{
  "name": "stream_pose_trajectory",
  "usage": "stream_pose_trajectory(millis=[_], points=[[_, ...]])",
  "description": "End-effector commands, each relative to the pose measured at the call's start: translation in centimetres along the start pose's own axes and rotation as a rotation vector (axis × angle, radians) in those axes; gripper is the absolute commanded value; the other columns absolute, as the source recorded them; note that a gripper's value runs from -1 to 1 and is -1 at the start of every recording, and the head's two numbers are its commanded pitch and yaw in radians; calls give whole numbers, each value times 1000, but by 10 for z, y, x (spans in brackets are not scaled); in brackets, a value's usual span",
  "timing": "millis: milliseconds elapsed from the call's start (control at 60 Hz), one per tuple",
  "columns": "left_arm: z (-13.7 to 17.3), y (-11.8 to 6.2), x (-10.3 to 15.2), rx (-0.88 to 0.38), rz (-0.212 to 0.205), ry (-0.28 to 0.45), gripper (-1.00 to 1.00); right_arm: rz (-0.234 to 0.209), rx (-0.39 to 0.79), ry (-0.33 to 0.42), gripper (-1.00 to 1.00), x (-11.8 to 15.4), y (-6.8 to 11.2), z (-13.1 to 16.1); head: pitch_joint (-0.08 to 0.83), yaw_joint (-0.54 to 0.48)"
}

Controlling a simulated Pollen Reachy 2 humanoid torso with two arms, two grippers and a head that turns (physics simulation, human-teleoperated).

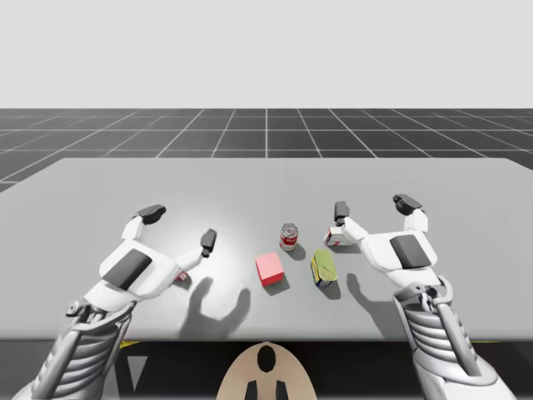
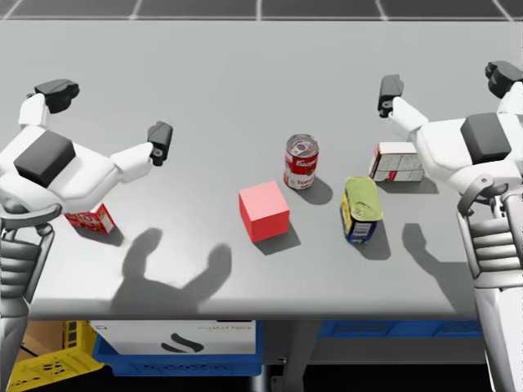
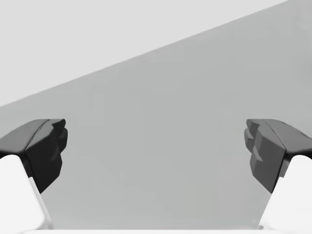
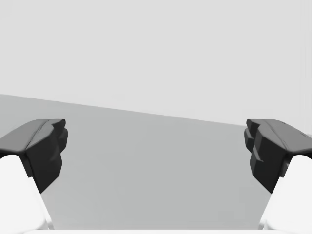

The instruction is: Find the red cube and pick it up.

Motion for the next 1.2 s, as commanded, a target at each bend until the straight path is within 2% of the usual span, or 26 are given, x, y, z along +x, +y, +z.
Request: stream_pose_trajectory(millis=[17,50,67,117,217,467,550,633,833,1200], points=[[14,-17,6,-311,1,99,-1000,-3,3,1,-1000,0,1,0,727,-10],[15,-20,4,-346,-17,112,-1000,-3,3,1,-1000,0,1,0,727,-10],[17,-22,3,-363,-2,148,-1000,-3,3,1,-1000,0,1,0,728,-9],[16,-27,-1,-429,-17,180,-1000,-2,3,1,-1000,-1,1,0,728,-8],[11,-40,-13,-522,-21,218,-1000,-2,4,2,-1000,-1,2,0,730,-7],[-16,-65,-48,-631,41,285,-1000,-2,7,1,-1000,-1,2,0,727,-4],[-27,-67,-54,-681,80,311,-1000,-3,7,0,-1000,0,2,0,731,-1],[-36,-72,-57,-710,94,330,-1000,-5,7,-1,-1000,0,2,0,733,-3],[-58,-85,-64,-734,95,360,-1000,-9,8,-7,-1000,1,2,0,737,-10],[-85,-105,-70,-758,110,369,-1000,-23,13,-12,-1000,2,1,2,738,-13]])
